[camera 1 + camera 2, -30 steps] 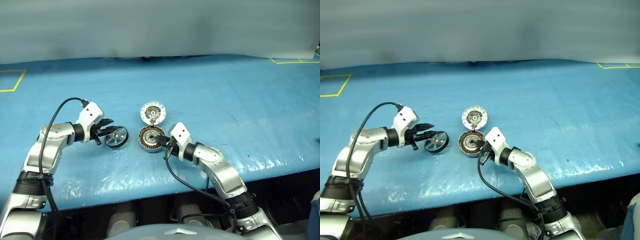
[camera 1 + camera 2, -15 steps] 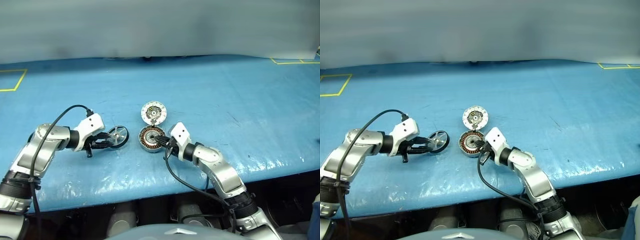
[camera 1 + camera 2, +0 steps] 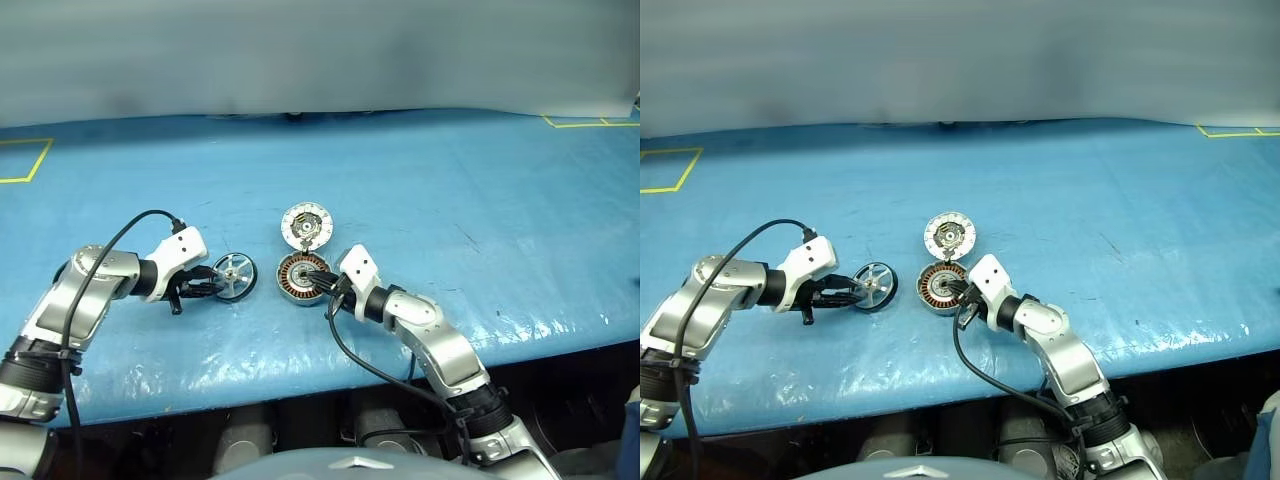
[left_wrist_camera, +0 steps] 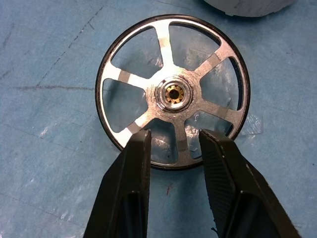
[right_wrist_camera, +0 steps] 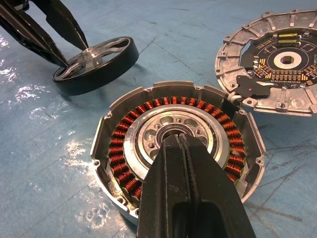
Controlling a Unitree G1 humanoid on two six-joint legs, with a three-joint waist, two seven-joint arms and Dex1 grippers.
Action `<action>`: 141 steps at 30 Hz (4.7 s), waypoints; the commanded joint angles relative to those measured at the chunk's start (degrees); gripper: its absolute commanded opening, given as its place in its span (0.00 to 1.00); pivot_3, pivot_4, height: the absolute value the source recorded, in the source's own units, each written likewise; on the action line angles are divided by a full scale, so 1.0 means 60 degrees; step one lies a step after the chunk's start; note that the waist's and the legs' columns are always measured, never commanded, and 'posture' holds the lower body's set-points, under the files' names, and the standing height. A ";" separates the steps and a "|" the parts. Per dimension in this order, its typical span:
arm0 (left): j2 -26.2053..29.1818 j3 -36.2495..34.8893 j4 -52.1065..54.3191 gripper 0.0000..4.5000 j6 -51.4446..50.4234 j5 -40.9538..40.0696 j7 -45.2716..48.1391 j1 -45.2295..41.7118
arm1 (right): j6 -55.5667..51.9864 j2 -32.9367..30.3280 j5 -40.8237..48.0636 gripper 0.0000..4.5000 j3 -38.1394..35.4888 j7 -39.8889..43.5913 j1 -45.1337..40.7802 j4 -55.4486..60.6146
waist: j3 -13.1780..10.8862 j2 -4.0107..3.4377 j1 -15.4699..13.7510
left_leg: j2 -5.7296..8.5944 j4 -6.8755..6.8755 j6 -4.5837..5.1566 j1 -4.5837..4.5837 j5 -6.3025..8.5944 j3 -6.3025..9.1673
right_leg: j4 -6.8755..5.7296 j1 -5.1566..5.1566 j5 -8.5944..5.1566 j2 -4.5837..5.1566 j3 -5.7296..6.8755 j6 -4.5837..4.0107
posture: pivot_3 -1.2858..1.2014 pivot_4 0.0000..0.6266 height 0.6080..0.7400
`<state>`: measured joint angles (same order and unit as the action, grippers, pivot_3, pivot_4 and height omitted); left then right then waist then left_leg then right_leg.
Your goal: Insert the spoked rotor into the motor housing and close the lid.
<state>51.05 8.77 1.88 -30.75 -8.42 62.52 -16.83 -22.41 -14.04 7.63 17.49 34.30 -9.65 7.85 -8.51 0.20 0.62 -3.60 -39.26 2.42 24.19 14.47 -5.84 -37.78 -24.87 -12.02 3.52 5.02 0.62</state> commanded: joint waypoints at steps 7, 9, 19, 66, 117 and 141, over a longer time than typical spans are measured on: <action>-0.0118 0.0210 -0.0162 0.36 -0.0025 0.0293 -0.0198 0.0055 | 0.0146 0.0010 0.0025 0.00 -0.0025 0.0044 0.0025 0.0131 | 0.0000 0.0002 0.0001 | 0.0000 0.0002 -0.0002 -0.0004 -0.0001 0.0000 | -0.0001 0.0002 0.0000 0.0000 -0.0001 0.0000 | 0.52 0.24 1.00; -0.0173 0.0223 -0.0199 0.36 -0.0061 0.0299 -0.0266 0.0073 | 0.0151 0.0025 0.0022 0.00 -0.0015 0.0048 0.0031 0.0121 | 0.0000 0.0002 -0.0001 | 0.0000 0.0004 -0.0002 -0.0007 -0.0001 0.0000 | -0.0001 0.0004 -0.0001 0.0000 -0.0001 -0.0001 | 0.52 0.24 1.00; -0.0507 -0.0110 -0.0210 0.01 -0.0154 -0.0037 -0.0455 0.0101 | 0.0143 0.0046 0.0003 0.00 -0.0017 0.0041 0.0061 0.0108 | 0.0001 0.0002 -0.0001 | 0.0000 0.0014 -0.0004 -0.0041 -0.0002 -0.0002 | -0.0001 0.0028 -0.0008 0.0002 -0.0005 -0.0007 | 0.52 0.24 1.00; -0.2054 0.0999 -0.1494 0.01 0.2093 -0.0122 0.1207 -0.2128 | 0.4211 -0.0467 0.1944 0.00 -0.1604 0.2613 0.1608 -0.0825 | -0.0032 0.0051 -0.0021 | 0.0007 0.0017 -0.0004 -0.0040 -0.0003 -0.0001 | 0.0003 0.0033 -0.0008 -0.0003 -0.0012 0.0006 | 0.52 0.24 1.00; -0.2915 0.1685 -0.2865 0.39 0.2615 0.0417 0.2040 -0.3565 | 0.4374 -0.0561 0.1447 0.00 -0.1355 0.2567 0.1981 -0.1016 | -0.0038 0.0060 -0.0025 | 0.0016 0.0010 -0.0005 -0.0045 -0.0004 -0.0001 | -0.0004 0.0039 -0.0001 -0.0011 -0.0016 0.0017 | 0.52 0.24 1.00; -0.3371 -0.0851 -0.1529 0.39 0.1999 -0.0351 -0.1638 -0.0847 | 0.3244 -0.0388 0.1260 0.00 -0.1488 0.1507 0.1004 -0.1249 | -0.0039 0.0062 -0.0062 | 0.0008 0.0010 -0.0009 -0.0058 -0.0008 -0.0001 | -0.0011 0.0047 -0.0001 0.0000 -0.0022 0.0017 | 0.52 0.24 1.00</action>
<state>31.21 5.65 -8.00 -19.53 -10.18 54.95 -21.53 -2.96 -16.63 14.45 8.74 43.32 -2.65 -0.69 -8.74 0.58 0.25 -3.55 -39.21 2.37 23.85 14.42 -5.86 -37.85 -24.58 -12.01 3.52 4.89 0.74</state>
